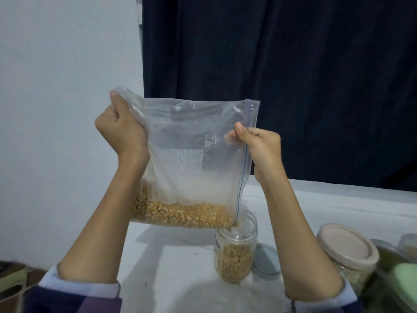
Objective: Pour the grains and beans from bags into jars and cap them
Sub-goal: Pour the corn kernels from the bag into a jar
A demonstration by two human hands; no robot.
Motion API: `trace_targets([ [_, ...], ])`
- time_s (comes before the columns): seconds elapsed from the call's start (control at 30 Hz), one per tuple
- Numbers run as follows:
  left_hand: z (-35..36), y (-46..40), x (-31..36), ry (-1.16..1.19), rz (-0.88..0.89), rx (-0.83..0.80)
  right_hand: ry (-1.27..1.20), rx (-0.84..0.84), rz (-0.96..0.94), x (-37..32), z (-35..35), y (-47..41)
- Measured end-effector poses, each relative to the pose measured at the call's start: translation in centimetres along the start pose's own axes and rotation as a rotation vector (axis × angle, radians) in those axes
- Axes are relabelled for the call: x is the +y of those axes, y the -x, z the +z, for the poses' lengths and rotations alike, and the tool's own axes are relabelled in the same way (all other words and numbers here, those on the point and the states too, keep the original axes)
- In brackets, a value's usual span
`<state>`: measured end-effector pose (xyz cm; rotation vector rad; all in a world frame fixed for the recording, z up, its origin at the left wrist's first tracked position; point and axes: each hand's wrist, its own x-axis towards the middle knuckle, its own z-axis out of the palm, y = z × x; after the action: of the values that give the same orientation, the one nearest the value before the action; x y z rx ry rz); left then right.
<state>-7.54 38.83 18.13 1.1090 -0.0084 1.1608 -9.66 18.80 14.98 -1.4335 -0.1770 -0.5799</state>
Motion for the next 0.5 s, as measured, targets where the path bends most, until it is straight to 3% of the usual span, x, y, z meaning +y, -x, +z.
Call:
trace_targets([
  [0.5, 0.42, -0.87, -0.04, 0.037, 0.007, -0.009, -0.076, 0.039, -0.024, 0.25, 0.06, -0.26],
])
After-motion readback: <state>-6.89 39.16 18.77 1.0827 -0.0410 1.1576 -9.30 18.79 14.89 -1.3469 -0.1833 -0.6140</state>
